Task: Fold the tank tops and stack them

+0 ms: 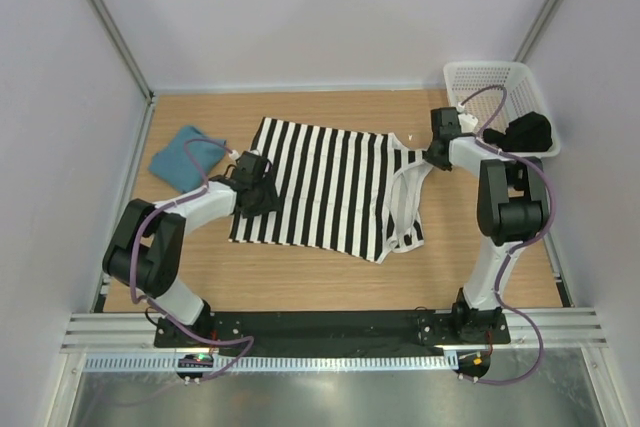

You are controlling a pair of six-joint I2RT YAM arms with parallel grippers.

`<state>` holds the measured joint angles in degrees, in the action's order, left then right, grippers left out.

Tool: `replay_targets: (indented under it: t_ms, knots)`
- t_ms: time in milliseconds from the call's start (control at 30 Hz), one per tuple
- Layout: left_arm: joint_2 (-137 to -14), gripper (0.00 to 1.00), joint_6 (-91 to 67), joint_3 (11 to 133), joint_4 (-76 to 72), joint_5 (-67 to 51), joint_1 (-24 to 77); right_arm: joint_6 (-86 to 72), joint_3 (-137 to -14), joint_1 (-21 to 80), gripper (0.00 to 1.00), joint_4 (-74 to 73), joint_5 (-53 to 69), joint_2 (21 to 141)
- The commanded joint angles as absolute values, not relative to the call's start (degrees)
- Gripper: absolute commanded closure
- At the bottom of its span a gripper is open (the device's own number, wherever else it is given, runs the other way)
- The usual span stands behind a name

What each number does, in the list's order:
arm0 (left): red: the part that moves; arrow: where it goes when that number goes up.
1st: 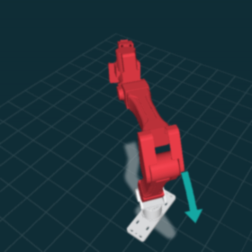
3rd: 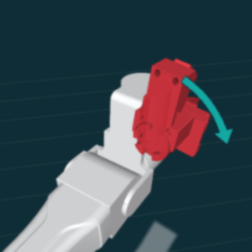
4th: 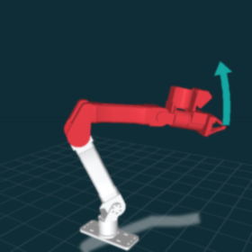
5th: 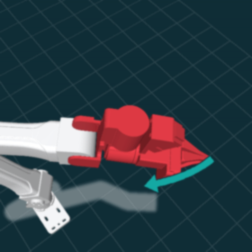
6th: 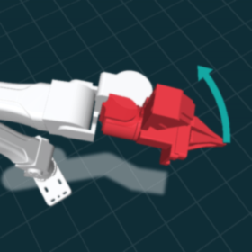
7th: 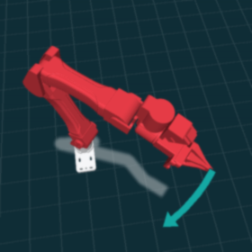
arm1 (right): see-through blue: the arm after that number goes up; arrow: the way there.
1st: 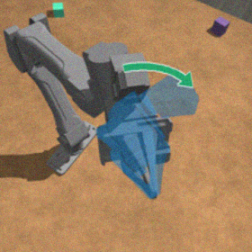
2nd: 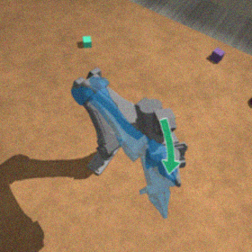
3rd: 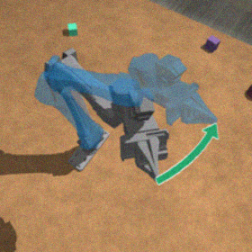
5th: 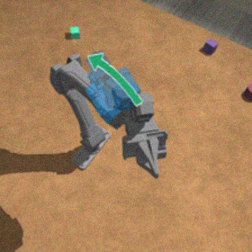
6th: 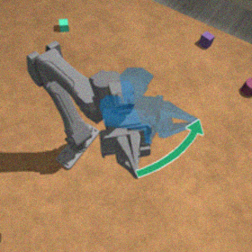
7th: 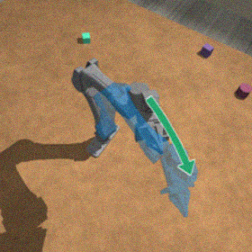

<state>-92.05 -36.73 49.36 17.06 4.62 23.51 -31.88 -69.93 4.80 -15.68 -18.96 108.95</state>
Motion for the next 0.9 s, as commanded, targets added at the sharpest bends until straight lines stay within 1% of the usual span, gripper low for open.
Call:
replay_targets:
  t_ms: [0,67,100,200,300,400,533,700,867]
  knots:
    - [-95.9,0.43,-36.1,47.2,18.0,2.9,23.5,-32.4,-74.5,3.7,0.78,-14.6,-21.5,110.0]
    - [-95.9,0.43,-36.2,47.2,18.0,2.8,23.6,-32.2,-76.5,3.6,0.73,-14.7,-21.6,110.6]
    - [-95.9,0.43,-36.2,47.2,17.9,2.8,23.5,-32.0,-77.2,3.6,0.67,-14.8,-21.9,110.7]
    - [-95.8,0.44,-36.3,47.0,18.0,2.8,23.5,-31.3,-80.4,3.6,0.62,-15.6,-22.2,112.0]
    - [-94.9,0.44,-36.5,46.5,17.7,2.6,23.6,-31.0,-83.1,3.6,0.61,-18.2,-21.4,112.9]
    - [-92.5,0.44,-36.4,45.3,16.6,2.5,23.8,-31.5,-80.4,3.5,0.5,-17.3,-18.8,110.1]
    - [-88.8,0.43,-36.6,43.7,15.2,2.5,24.4,-31.8,-73.9,3.5,0.49,-15.0,-17.3,103.7]
    - [-84.4,0.42,-37.9,44.2,15.6,2.5,25.5,-32.0,-64.6,3.4,0.53,-12.8,-13.7,94.4]
    - [-81.4,0.41,-38.9,48.2,18.8,4.2,25.6,-31.7,-59.1,3.3,0.54,-11.0,-8.0,91.9]
